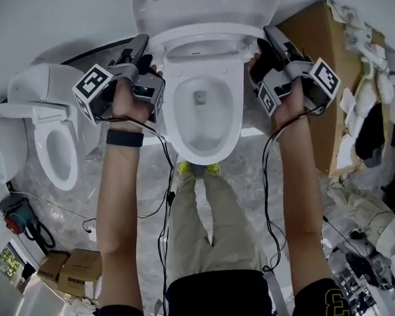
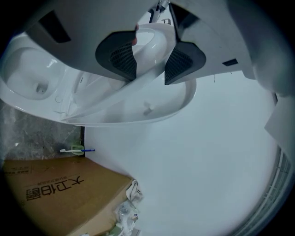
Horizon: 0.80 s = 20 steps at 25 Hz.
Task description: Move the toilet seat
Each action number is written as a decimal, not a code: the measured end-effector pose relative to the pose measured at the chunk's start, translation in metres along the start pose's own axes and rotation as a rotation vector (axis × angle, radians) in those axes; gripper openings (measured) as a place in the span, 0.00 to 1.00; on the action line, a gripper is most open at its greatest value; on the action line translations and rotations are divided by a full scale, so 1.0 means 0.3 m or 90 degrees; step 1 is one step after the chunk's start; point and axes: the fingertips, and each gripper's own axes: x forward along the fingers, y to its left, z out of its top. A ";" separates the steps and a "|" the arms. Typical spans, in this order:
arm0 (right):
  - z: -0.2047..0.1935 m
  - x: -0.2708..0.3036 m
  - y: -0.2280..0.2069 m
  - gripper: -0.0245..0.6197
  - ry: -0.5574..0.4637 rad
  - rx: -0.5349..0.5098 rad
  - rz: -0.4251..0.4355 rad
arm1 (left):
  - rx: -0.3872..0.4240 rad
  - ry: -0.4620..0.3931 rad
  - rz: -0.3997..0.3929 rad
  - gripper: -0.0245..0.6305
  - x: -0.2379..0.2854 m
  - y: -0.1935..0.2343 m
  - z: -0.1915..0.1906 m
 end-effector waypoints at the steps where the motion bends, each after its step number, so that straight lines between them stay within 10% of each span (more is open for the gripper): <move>1: 0.005 0.013 0.006 0.37 -0.001 -0.003 0.001 | -0.001 0.002 -0.004 0.47 0.010 -0.007 0.007; 20: 0.081 0.178 0.059 0.37 -0.027 -0.038 0.018 | -0.071 -0.009 -0.059 0.48 0.168 -0.061 0.073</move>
